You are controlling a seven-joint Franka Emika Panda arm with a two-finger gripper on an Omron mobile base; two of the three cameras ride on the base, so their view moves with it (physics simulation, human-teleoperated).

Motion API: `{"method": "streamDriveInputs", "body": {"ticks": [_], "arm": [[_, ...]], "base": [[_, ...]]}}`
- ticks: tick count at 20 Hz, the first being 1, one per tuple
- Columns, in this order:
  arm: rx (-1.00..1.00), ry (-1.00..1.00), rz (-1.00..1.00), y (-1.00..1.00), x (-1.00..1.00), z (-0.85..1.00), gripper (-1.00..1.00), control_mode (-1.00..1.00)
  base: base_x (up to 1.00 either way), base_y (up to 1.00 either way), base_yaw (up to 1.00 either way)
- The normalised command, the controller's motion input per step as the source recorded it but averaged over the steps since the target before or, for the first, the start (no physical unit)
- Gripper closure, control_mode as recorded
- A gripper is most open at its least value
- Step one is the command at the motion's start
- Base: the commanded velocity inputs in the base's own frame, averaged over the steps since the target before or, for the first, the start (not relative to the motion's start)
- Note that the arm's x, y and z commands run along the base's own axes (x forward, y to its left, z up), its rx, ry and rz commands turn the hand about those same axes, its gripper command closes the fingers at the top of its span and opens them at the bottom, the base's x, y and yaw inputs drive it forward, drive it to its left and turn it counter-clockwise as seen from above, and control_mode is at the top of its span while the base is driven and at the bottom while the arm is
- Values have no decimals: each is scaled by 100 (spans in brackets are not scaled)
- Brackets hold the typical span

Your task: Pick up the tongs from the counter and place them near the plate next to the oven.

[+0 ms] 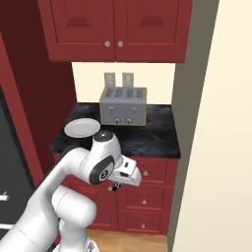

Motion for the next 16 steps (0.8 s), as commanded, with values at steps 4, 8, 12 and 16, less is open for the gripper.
{"method": "streamDriveInputs", "body": {"ticks": [4, 8, 12, 16], "arm": [[0, 0, 0, 0, 0, 0, 100, 100], [0, 0, 0, 0, 0, 0, 100, 100], [0, 0, 0, 0, 0, 0, 100, 100], [0, 0, 0, 0, 0, 0, 100, 100]], "base": [[1, -19, 12], [-3, -10, 17], [-16, -19, 15], [0, -1, 22]]}}
